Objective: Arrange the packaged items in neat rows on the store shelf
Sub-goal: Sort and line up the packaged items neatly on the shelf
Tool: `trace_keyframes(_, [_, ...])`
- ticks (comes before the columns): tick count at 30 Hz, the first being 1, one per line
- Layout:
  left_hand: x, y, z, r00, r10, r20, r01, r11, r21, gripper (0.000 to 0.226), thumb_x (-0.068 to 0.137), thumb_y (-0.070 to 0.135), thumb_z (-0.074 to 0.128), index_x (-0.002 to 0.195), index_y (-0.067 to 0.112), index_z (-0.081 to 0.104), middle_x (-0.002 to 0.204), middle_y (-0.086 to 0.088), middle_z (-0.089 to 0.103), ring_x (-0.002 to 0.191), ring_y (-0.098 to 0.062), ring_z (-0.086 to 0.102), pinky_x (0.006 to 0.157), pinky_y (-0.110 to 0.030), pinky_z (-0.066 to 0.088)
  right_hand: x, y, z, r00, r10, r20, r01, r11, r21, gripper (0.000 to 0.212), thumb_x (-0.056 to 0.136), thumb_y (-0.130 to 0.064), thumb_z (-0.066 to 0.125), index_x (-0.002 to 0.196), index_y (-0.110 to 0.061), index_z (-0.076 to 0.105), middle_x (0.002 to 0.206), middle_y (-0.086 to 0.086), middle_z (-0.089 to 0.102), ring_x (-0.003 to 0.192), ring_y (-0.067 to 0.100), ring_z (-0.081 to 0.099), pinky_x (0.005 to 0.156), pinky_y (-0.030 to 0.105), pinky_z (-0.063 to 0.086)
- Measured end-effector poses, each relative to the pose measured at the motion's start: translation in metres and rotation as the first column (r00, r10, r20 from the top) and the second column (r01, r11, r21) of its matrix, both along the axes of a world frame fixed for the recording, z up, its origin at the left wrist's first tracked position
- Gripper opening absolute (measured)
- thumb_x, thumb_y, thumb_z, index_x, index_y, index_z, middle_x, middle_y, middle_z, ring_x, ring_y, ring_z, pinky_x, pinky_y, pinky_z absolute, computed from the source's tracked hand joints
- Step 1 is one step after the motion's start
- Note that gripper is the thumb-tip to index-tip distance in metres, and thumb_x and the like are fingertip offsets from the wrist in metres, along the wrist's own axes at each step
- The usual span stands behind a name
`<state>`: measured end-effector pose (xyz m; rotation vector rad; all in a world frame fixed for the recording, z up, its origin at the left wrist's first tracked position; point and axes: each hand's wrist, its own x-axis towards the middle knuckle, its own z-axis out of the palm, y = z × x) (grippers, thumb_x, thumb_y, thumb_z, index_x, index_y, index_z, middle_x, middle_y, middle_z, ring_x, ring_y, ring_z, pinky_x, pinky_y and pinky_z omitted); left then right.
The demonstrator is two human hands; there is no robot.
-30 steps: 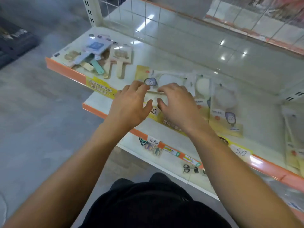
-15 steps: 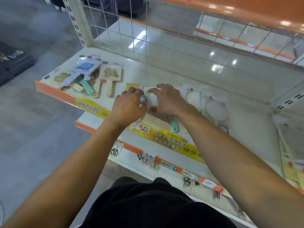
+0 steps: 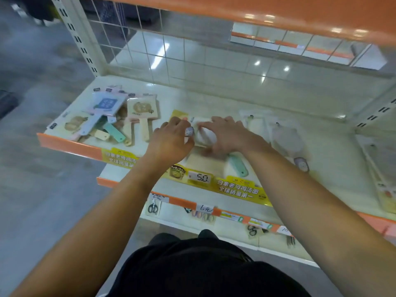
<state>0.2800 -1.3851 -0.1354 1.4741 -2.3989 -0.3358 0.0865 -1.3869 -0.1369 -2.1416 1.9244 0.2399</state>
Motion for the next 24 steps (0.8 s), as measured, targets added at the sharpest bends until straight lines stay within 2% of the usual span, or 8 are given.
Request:
trace_keyframes(4, [0.006,-0.007,-0.005,0.999,-0.027,-0.018,0.027,1.000,0.016,0.034,0.087,0.031,0.056,0.116,0.014,0.059,0.118,-0.009,0.056,0.102,-0.034,0.057,0.081,-0.043,0.048,0.011,0.008,0.002,0.998,-0.054,-0.034,0.053,0.998,-0.014,0.100,0.066,-0.081,0.062,0.149,-0.045,0.020,0.152,0.003,0.029,0.133,0.034,0.027,0.104,0.050,0.027])
trace_keyframes(9, [0.008,-0.014,-0.010,0.998,-0.053,-0.039,0.054,0.998,0.026,0.031,0.088,0.033,0.054,0.114,0.016,0.060,0.117,-0.007,0.056,0.102,-0.033,0.057,0.080,-0.042,0.047,0.018,0.012,-0.001,0.994,-0.099,-0.037,0.097,0.993,-0.067,0.099,0.064,-0.083,0.060,0.148,-0.044,0.023,0.144,0.005,0.038,0.127,0.034,0.033,0.100,0.047,0.030])
trace_keyframes(15, [0.017,-0.023,-0.015,0.995,-0.081,-0.057,0.083,0.996,0.043,0.032,0.087,0.032,0.057,0.115,0.017,0.059,0.116,-0.007,0.056,0.102,-0.034,0.057,0.080,-0.042,0.047,0.028,0.014,-0.005,0.985,-0.152,0.083,0.161,0.981,-0.109,0.090,0.068,-0.072,0.068,0.144,-0.041,0.033,0.125,0.007,0.041,0.118,0.031,0.040,0.099,0.044,0.037])
trace_keyframes(20, [0.023,-0.028,-0.018,0.991,-0.114,-0.069,0.117,0.992,0.045,0.034,0.086,0.033,0.058,0.116,0.017,0.059,0.118,-0.008,0.056,0.103,-0.036,0.056,0.081,-0.043,0.047,0.042,0.016,-0.008,0.967,-0.227,0.119,0.242,0.961,-0.134,0.090,0.063,-0.062,0.073,0.141,-0.036,0.038,0.121,0.007,0.043,0.115,0.030,0.042,0.095,0.043,0.038])
trace_keyframes(24, [0.027,-0.031,-0.018,0.985,-0.155,-0.079,0.159,0.986,0.045,0.035,0.087,0.032,0.058,0.118,0.016,0.059,0.120,-0.009,0.055,0.105,-0.036,0.056,0.082,-0.044,0.047,0.048,0.020,-0.014,0.947,-0.283,0.154,0.307,0.937,-0.169,0.092,0.058,-0.061,0.074,0.140,-0.038,0.040,0.120,0.005,0.043,0.116,0.028,0.043,0.096,0.041,0.037])
